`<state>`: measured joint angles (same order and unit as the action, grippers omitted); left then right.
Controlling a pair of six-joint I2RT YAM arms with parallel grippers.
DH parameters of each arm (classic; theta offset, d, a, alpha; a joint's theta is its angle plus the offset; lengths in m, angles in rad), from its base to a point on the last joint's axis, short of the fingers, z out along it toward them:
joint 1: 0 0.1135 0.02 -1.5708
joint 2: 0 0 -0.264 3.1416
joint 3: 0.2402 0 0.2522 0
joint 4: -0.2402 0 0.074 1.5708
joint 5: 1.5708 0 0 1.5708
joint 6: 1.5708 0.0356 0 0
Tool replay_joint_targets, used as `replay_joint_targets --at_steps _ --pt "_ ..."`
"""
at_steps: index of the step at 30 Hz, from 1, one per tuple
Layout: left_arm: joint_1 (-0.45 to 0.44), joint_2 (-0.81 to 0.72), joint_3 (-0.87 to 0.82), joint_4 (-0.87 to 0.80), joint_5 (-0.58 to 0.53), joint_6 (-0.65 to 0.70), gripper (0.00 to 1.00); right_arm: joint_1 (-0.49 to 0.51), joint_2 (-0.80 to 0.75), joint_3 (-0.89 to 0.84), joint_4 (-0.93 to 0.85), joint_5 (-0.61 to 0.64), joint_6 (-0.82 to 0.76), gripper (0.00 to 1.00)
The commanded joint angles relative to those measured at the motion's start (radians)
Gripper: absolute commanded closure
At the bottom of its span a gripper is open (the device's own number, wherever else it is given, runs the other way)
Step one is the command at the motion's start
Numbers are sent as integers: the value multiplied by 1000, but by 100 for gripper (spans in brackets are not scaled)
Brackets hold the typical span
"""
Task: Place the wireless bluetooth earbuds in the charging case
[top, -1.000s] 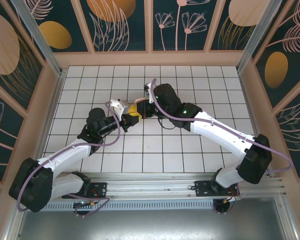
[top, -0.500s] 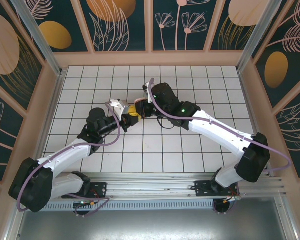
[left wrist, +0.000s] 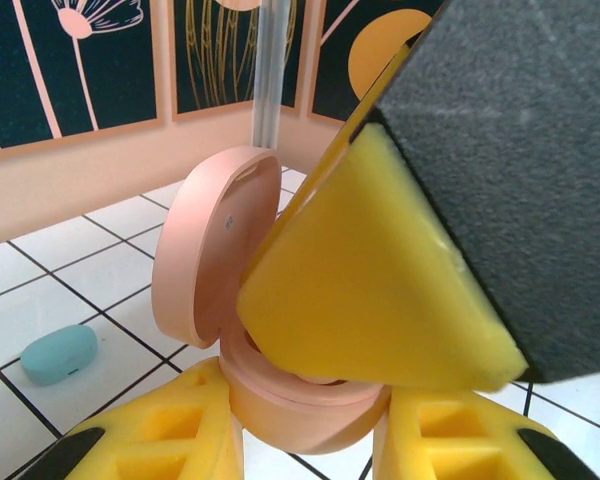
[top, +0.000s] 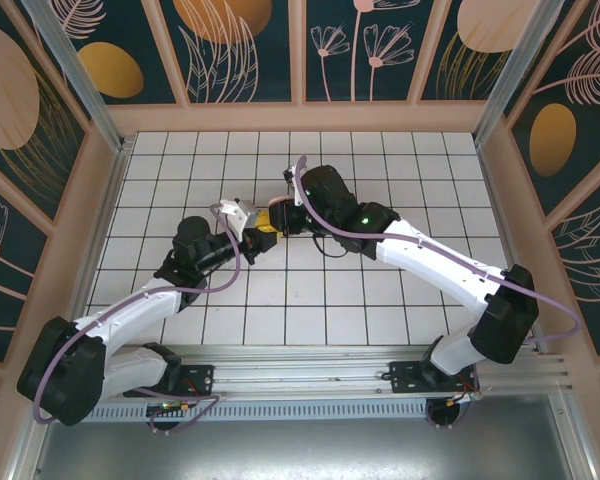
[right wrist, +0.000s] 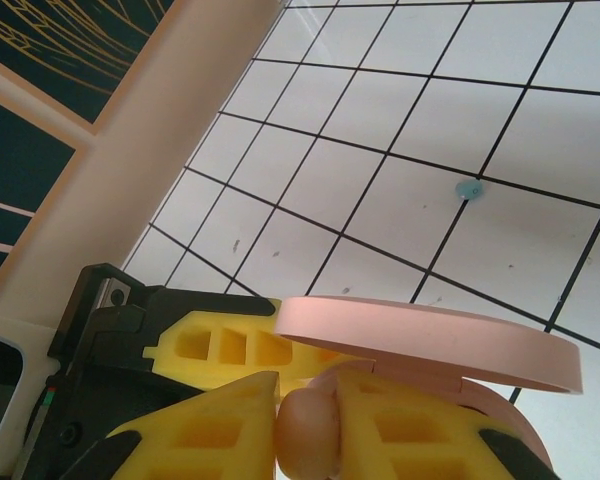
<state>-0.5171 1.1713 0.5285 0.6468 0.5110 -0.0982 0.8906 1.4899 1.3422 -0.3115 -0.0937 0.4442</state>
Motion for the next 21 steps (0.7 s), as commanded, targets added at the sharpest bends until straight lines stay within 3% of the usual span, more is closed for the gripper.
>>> replay_joint_targets --at_steps 1,21 --pt "1 -28 -6 55 18 9 88 2 18 39 -28 41 -15 78" --pt "1 -45 -21 50 12 13 88 2 19 61 -31 48 -9 73"
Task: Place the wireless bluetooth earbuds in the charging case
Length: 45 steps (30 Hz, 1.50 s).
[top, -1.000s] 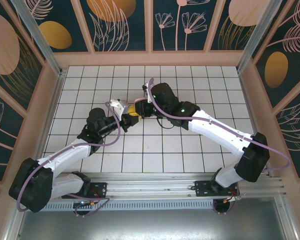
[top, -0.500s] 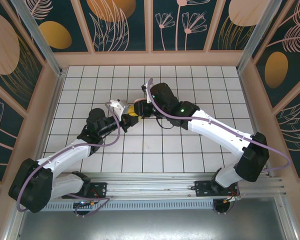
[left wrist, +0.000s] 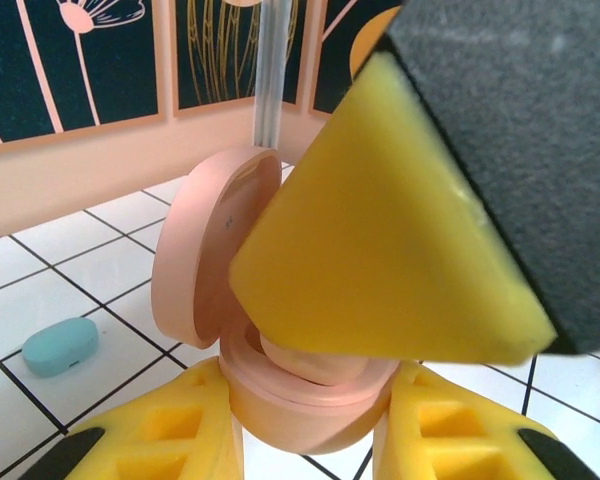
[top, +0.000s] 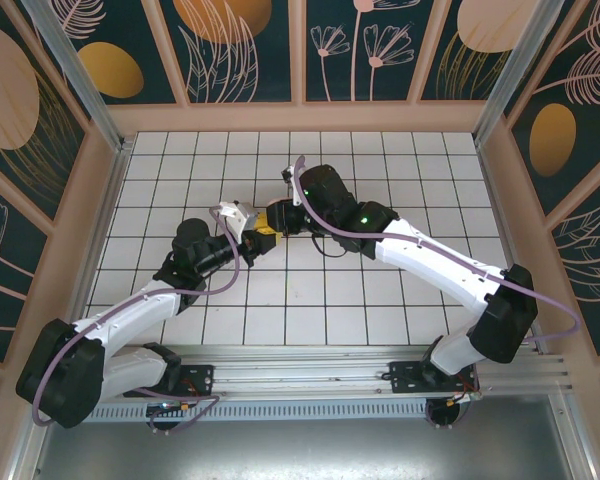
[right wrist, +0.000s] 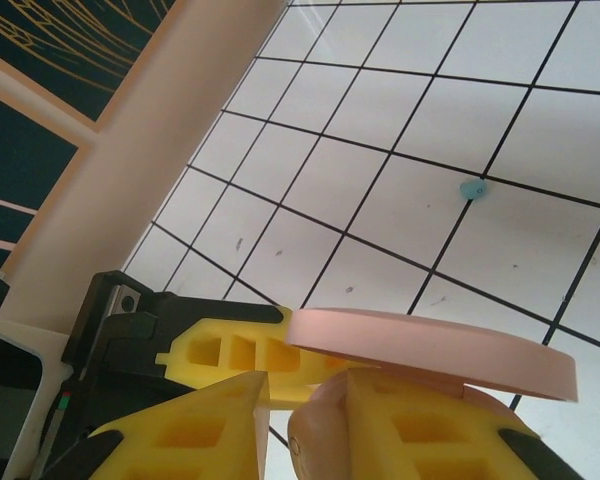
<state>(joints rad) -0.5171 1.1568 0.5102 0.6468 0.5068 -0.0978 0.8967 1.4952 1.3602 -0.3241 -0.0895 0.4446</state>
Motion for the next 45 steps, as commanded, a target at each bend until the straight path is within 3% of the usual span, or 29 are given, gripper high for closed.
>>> replay_joint_targets --at_steps 1,31,35,41,45 --pt "2 -32 -2 50 16 13 88 -4 16 46 -18 43 -10 73" --pt "2 -27 -3 43 10 23 88 -16 -64 114 -17 21 -42 73" --pt "1 -40 15 27 31 15 88 -97 -89 119 -52 -23 -37 70" --pt "0 -73 45 -34 38 27 88 -255 -136 59 1 -192 14 68" --pt "1 -74 62 -32 56 12 88 -297 -121 62 20 -267 19 68"
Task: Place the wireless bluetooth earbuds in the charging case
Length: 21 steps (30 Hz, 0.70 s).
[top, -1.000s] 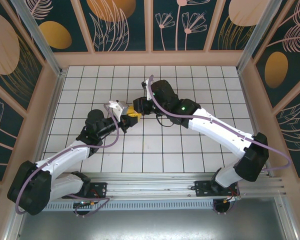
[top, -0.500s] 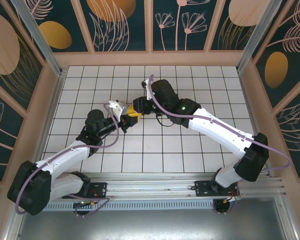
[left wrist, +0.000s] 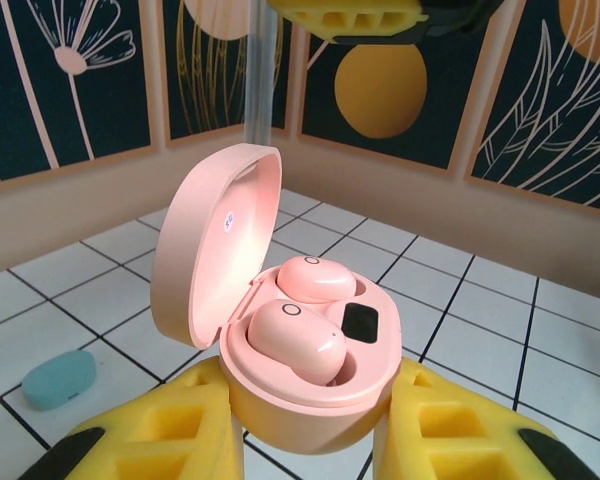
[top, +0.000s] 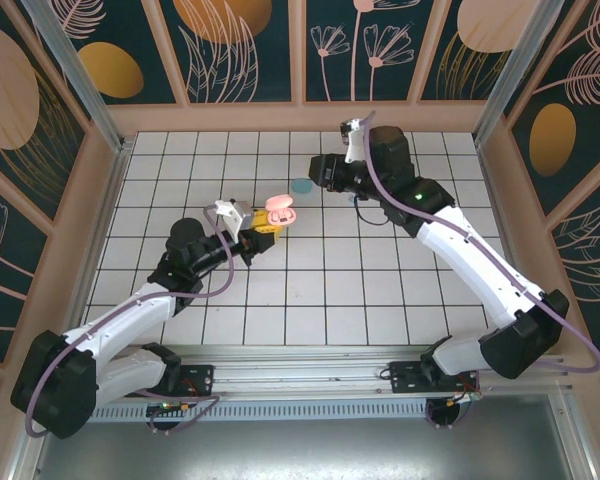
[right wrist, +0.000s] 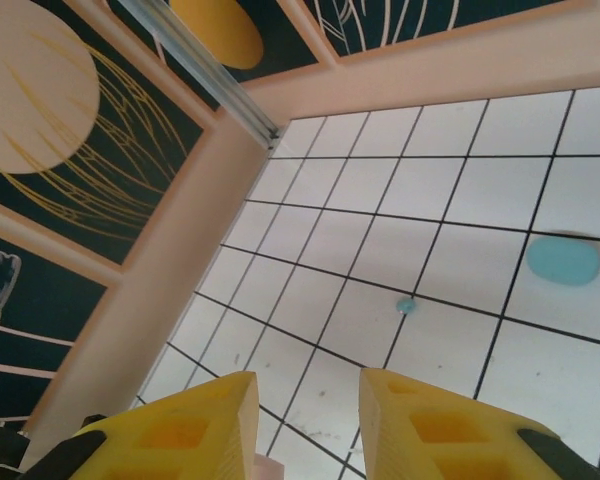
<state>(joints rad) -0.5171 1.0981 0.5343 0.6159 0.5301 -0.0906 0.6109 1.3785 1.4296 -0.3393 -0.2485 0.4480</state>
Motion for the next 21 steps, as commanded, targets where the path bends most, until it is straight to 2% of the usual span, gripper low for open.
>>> replay_joint_targets --at_steps 1,9,21 --pt "0 -12 42 1 37 2 88 -17 2 -5 44 -127 17 68" --pt "0 -3 59 -14 67 1 88 -29 141 94 67 -276 17 79" --pt "1 -9 56 -26 38 12 88 -4 206 88 57 -377 27 82"
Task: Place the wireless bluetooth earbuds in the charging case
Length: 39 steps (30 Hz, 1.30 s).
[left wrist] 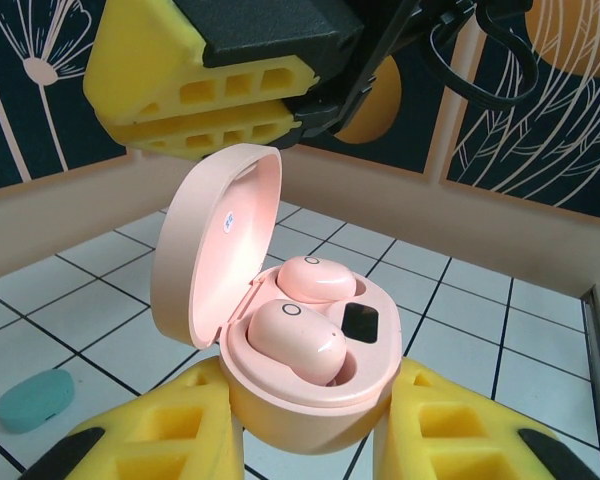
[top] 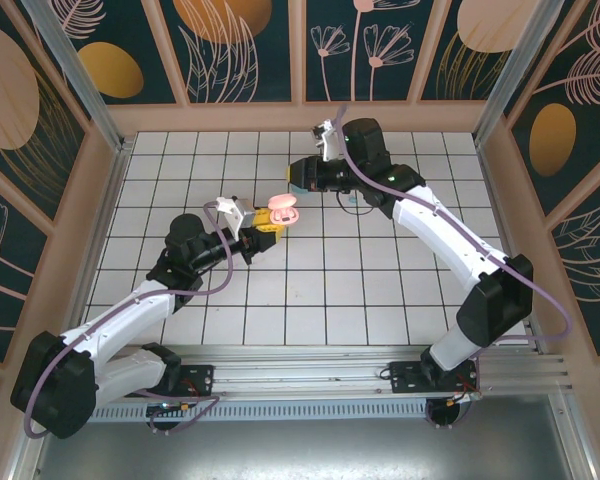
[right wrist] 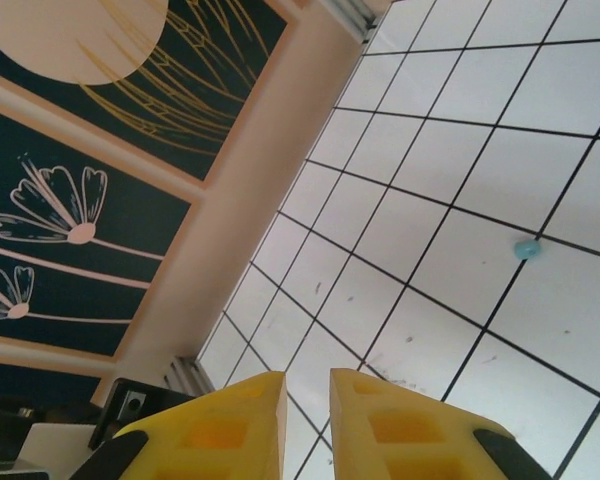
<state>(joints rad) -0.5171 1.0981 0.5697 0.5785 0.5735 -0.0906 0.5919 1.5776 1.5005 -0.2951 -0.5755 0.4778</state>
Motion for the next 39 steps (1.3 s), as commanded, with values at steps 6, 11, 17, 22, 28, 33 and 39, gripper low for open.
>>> replay_joint_targets --at_steps 6,11,17,22,28,33,39 --pt "1 -20 20 2 -41 17 88 50 -43 -52 -61 -60 -51 85" --pt "1 -21 3 21 -48 2 88 33 -177 -180 -52 -15 -41 84" --pt "1 -22 -26 71 -47 -37 89 -35 -327 -305 44 83 56 72" --pt "1 -26 -30 86 -40 -58 88 -39 -381 -413 189 54 178 52" --pt "1 -20 -22 106 -11 -78 88 -39 -364 -509 404 -48 331 43" --pt "0 -6 -6 118 12 -89 88 -38 -331 -522 491 -84 399 43" --pt "0 13 3 145 17 -100 88 12 -277 -504 515 -75 436 42"
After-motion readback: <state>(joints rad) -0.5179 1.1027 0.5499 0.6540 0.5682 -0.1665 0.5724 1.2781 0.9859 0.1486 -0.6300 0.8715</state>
